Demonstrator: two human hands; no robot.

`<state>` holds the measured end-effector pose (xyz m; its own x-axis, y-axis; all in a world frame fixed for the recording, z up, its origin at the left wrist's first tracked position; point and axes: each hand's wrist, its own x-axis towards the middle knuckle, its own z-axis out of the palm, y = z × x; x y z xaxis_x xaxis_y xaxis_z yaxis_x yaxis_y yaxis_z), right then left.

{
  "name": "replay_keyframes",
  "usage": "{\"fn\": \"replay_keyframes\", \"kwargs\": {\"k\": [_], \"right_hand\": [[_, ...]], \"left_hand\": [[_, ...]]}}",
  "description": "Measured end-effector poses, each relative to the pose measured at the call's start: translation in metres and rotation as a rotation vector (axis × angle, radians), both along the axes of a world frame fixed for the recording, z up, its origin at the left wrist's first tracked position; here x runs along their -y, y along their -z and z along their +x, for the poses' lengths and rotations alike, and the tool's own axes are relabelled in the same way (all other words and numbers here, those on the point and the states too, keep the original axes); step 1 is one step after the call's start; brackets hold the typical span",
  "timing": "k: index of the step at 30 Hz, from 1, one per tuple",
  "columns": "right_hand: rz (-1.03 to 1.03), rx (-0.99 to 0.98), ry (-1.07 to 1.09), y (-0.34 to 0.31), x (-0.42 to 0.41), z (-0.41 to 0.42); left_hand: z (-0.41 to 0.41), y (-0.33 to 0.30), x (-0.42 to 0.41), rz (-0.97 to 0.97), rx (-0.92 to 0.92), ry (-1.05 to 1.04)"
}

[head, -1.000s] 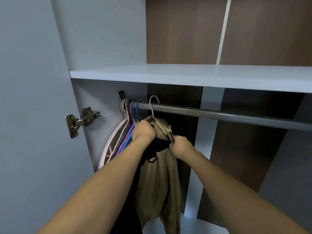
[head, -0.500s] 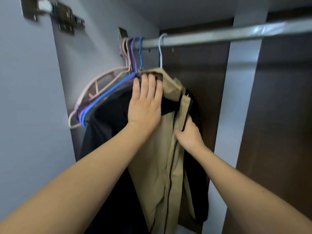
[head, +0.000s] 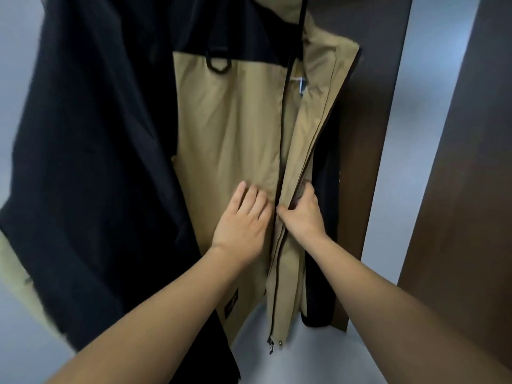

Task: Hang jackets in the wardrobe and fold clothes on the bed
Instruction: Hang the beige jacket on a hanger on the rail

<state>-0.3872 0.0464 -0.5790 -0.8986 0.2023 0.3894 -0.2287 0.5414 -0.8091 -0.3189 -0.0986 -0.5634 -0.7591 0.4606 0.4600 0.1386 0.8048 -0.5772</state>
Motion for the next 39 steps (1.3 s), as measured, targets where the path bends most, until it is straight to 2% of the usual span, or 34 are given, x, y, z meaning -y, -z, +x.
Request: {"fn": "replay_keyframes", "kwargs": {"k": [4, 7, 10, 12, 16, 18, 20, 23, 26, 29, 31, 34, 39], "right_hand": [[0.013, 0.038, 0.03, 0.051, -0.009, 0.001], [0.011, 0.079, 0.051, 0.085, -0.017, 0.004], [0.002, 0.092, 0.056, 0.115, -0.018, 0.008], [-0.002, 0.086, 0.052, 0.136, -0.016, 0.013], [0.003, 0.104, 0.056, 0.178, -0.009, 0.024], [0.003, 0.135, 0.102, 0.207, -0.008, 0.029], [-0.103, 0.206, 0.157, 0.232, -0.01, 0.032], [-0.433, 0.365, 0.185, 0.273, -0.014, 0.031], [-0.67, 0.479, 0.044, 0.31, -0.015, 0.025], [-0.826, 0.597, -0.058, 0.336, -0.016, 0.019], [-0.927, 0.677, -0.129, 0.347, -0.021, 0.02], [-1.025, 0.69, -0.189, 0.37, -0.029, 0.024], [-1.365, 0.642, -0.209, 0.386, -0.022, 0.036]], "left_hand": [[0.004, 0.06, 0.003, 0.011, 0.158, 0.01], [0.007, 0.103, 0.003, 0.095, 0.329, 0.03], [0.011, 0.146, 0.001, 0.252, 0.644, -0.032], [0.011, 0.167, 0.001, 0.56, 0.867, -0.155], [0.002, 0.2, 0.001, 1.261, 0.995, -0.334], [0.003, 0.214, -0.004, 1.51, 1.056, -0.402], [0.009, 0.223, -0.011, 1.728, 1.077, -0.44], [0.009, 0.239, -0.018, 2.077, 1.053, -0.449], [0.004, 0.249, -0.025, 2.405, 0.994, -0.419], [-0.003, 0.253, -0.033, 2.598, 0.941, -0.294], [-0.007, 0.259, -0.037, 2.642, 0.869, -0.239], [-0.007, 0.265, -0.038, 2.635, 0.778, -0.136], [0.009, 0.271, -0.033, 2.506, 0.738, -0.046]]}}
